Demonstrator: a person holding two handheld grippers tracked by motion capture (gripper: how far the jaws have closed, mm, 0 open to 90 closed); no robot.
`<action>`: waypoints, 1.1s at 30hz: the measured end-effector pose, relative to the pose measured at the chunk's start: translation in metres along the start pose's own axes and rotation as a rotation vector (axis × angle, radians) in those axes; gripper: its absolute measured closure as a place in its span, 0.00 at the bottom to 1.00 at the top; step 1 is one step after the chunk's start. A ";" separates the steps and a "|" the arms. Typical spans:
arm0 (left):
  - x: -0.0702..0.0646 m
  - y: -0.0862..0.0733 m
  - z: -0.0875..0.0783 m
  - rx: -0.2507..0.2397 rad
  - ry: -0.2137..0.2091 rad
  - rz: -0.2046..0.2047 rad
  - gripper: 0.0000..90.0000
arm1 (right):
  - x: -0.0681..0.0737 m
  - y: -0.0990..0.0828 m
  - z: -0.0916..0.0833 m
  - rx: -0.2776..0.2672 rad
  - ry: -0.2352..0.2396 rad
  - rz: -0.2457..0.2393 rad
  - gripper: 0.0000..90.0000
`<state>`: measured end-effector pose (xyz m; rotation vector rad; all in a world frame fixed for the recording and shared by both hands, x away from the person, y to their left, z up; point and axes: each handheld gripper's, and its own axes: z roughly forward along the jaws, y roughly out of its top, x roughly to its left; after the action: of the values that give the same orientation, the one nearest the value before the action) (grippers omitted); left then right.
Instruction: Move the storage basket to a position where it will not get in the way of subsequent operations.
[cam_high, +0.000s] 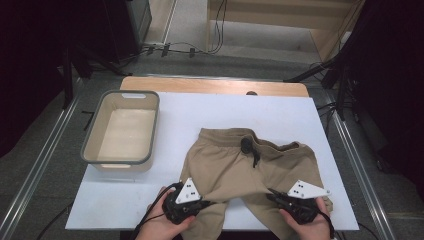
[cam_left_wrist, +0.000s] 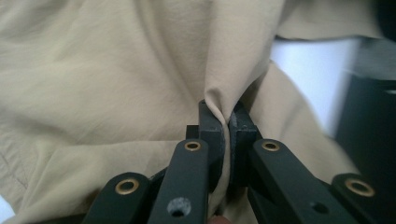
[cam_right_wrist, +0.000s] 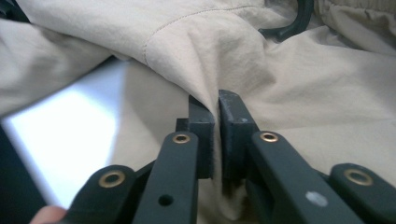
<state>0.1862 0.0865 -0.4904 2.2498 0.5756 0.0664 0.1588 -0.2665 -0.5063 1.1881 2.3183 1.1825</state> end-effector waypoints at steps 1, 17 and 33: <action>-0.004 -0.003 -0.004 0.000 -0.012 0.001 0.97 | 0.004 -0.001 -0.003 0.004 0.008 -0.009 0.94; 0.041 0.043 -0.029 -0.230 0.116 -0.101 0.30 | -0.044 0.019 -0.064 -0.251 -0.111 0.043 0.40; 0.127 0.062 0.031 -0.132 0.234 -0.266 0.24 | -0.124 0.035 -0.010 -0.141 -0.179 0.070 0.15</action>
<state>0.3304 0.0827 -0.4842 2.0335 0.9623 0.2281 0.2490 -0.3565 -0.4871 1.2770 2.0446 1.1883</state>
